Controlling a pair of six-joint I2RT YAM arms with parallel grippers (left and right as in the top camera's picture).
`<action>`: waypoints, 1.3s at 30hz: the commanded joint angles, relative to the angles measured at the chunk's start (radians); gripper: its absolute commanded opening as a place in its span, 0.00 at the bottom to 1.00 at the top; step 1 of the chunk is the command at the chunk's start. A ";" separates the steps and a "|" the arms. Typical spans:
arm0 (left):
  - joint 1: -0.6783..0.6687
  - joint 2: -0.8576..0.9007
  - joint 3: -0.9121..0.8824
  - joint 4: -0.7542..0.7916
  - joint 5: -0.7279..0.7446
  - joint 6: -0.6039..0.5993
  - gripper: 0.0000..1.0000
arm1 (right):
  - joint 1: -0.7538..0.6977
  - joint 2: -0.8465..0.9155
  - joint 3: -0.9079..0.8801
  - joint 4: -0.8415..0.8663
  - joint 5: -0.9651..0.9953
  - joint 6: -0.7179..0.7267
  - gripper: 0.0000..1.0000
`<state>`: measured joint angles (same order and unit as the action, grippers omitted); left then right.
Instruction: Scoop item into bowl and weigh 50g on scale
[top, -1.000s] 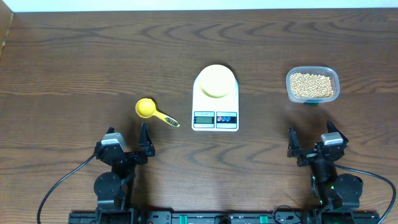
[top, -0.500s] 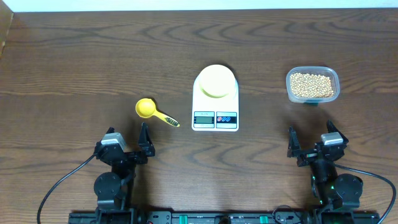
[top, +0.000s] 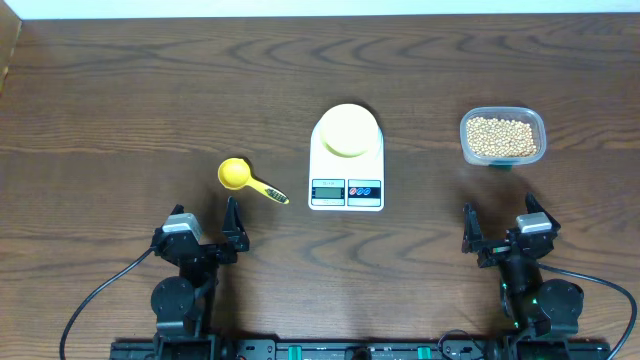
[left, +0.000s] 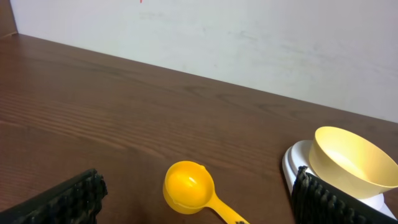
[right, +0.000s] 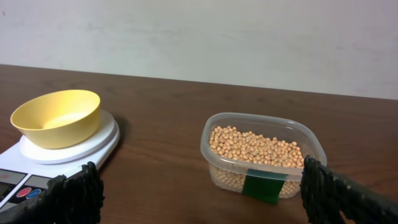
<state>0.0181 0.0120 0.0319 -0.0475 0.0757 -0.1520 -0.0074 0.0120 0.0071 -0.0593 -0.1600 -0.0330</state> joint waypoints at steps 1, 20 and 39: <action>0.005 -0.006 -0.028 -0.014 0.010 0.020 0.98 | -0.007 -0.003 -0.001 -0.005 0.000 0.010 0.99; 0.005 -0.006 -0.028 -0.014 0.010 0.019 0.98 | -0.007 -0.003 -0.001 -0.005 0.000 0.010 0.99; 0.005 -0.006 -0.021 -0.018 0.069 -0.142 0.98 | -0.007 -0.003 -0.001 -0.005 0.000 0.010 0.99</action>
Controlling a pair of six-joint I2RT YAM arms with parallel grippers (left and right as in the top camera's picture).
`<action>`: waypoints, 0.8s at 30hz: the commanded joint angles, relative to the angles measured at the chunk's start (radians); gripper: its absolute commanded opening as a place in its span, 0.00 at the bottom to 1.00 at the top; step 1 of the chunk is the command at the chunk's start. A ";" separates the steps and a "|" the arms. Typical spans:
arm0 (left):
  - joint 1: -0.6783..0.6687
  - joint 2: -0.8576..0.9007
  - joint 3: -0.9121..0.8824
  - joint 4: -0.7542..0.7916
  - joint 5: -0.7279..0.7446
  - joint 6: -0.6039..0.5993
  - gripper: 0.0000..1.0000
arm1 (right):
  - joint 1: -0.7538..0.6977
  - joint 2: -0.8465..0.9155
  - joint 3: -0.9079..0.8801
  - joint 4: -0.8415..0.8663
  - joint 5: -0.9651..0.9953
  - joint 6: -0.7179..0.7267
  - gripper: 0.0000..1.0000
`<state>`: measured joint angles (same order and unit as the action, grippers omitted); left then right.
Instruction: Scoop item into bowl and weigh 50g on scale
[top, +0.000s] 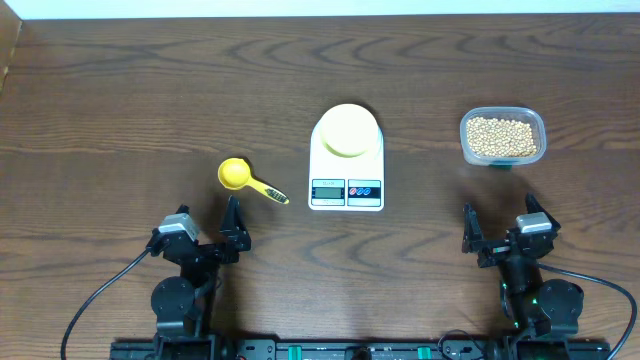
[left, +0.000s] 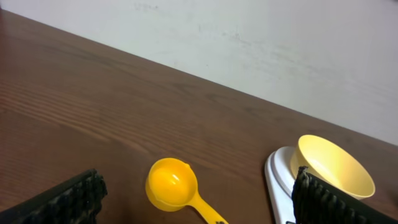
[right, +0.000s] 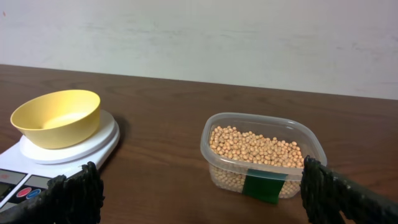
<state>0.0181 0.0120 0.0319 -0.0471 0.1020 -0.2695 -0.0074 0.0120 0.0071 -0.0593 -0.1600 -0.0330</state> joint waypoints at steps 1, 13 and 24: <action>0.005 -0.006 -0.017 -0.019 0.048 -0.025 0.98 | -0.007 -0.003 -0.001 -0.005 0.000 0.010 0.99; 0.005 -0.006 0.022 -0.019 0.100 -0.025 0.98 | -0.007 -0.003 -0.001 -0.005 0.000 0.010 0.99; 0.005 -0.006 0.090 -0.112 0.100 -0.024 0.98 | -0.007 -0.003 -0.001 -0.005 0.000 0.010 0.99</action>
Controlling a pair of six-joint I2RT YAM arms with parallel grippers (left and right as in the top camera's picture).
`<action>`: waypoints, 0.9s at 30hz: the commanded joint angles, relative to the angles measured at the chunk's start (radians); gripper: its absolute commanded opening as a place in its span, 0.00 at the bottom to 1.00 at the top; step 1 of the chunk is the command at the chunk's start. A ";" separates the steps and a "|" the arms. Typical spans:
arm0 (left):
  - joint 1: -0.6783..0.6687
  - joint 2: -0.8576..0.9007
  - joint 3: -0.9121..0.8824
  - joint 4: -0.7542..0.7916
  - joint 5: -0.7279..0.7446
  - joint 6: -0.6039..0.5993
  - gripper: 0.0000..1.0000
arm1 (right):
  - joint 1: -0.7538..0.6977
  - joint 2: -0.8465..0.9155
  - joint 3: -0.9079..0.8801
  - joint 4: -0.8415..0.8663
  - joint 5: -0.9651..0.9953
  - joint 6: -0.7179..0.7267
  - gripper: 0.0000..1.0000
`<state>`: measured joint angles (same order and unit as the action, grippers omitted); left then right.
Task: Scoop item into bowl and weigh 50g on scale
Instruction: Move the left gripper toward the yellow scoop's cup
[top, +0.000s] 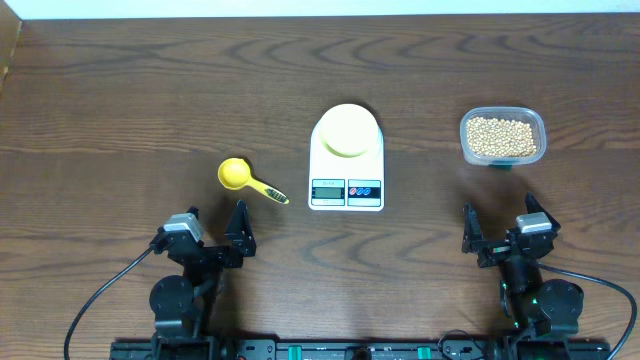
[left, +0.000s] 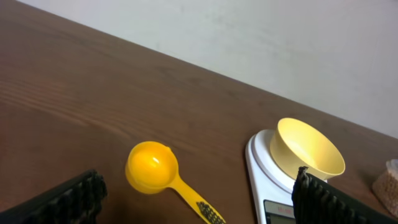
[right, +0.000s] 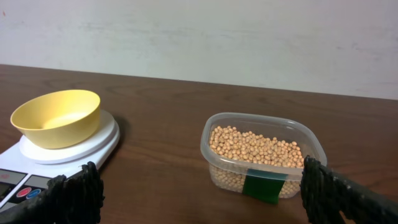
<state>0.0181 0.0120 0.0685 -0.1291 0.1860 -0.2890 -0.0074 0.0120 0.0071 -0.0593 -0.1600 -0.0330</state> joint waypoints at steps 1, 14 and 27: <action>0.005 -0.006 0.060 -0.043 0.016 -0.005 0.98 | -0.007 -0.003 -0.001 -0.005 -0.001 0.010 0.99; 0.005 0.242 0.229 -0.058 0.016 -0.005 0.98 | -0.007 -0.003 -0.001 -0.005 0.000 0.010 0.99; 0.005 0.584 0.464 -0.200 0.016 -0.001 0.98 | -0.003 -0.003 -0.001 -0.005 -0.003 0.010 0.99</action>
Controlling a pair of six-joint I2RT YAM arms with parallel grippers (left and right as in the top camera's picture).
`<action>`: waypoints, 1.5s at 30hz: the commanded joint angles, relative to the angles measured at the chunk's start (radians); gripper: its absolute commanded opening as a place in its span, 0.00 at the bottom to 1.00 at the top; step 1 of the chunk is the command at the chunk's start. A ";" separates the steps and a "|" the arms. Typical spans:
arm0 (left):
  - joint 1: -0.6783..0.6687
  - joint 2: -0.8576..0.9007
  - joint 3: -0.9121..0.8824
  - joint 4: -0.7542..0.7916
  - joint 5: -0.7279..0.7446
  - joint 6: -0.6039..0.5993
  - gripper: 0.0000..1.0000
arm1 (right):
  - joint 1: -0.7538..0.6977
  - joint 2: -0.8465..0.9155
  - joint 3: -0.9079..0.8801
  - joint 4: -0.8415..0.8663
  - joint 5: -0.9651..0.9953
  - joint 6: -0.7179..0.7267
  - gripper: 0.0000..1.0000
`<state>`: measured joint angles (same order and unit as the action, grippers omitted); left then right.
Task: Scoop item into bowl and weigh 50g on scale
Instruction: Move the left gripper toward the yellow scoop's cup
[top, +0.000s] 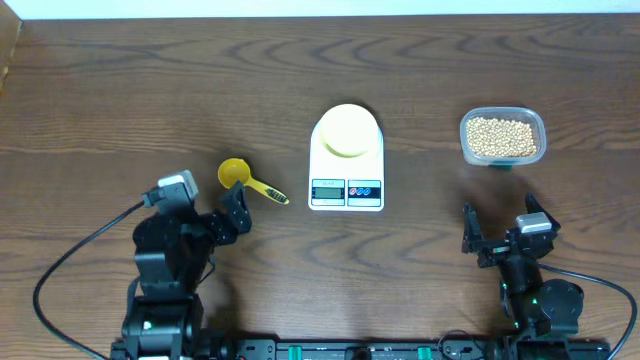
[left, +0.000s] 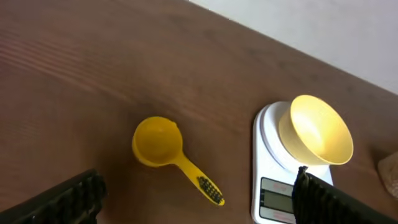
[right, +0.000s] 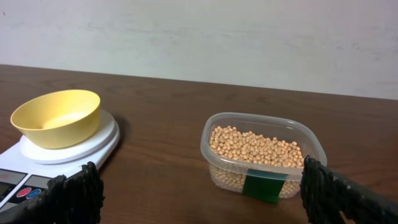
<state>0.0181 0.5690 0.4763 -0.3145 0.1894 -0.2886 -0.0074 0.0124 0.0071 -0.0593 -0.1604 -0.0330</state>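
A yellow scoop (top: 237, 174) lies on the wooden table, left of a white scale (top: 346, 188), its handle pointing toward the scale. An empty yellow bowl (top: 346, 131) sits on the scale's platform. A clear tub of beans (top: 502, 137) stands to the right. My left gripper (top: 205, 207) hovers open just short of the scoop (left: 157, 142), nothing between its fingers (left: 65, 199). My right gripper (top: 500, 228) stands open near the front edge, facing the tub (right: 261, 149) and the bowl (right: 57, 116).
The scale's display and buttons (left: 273, 200) face the front edge. A green label (right: 261, 186) marks the tub's near wall. A pale wall runs along the table's far edge (right: 199, 84). Cables trail from both arm bases (top: 70, 270).
My left gripper has risen and come forward toward the scoop, now looking down on it from higher up. The right arm, scoop, bowl and tub have not moved.
Both grippers stood open and low near the front edge. My left gripper then turned right, bringing the scale and bowl further into its view, and now stands raised and forward over the scoop's near side. The right arm stayed put throughout.
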 joint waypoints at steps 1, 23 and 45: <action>0.005 0.032 0.064 -0.019 0.012 -0.001 0.98 | -0.003 -0.004 -0.001 -0.005 -0.003 0.010 0.99; 0.005 0.038 0.242 -0.156 0.047 -0.121 0.98 | -0.003 -0.004 -0.001 -0.005 -0.003 0.010 0.99; 0.004 0.039 0.242 -0.224 0.057 -0.121 0.98 | -0.003 -0.004 -0.001 -0.005 -0.003 0.010 0.99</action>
<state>0.0181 0.6079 0.6937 -0.5228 0.2344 -0.4004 -0.0074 0.0124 0.0071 -0.0593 -0.1604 -0.0330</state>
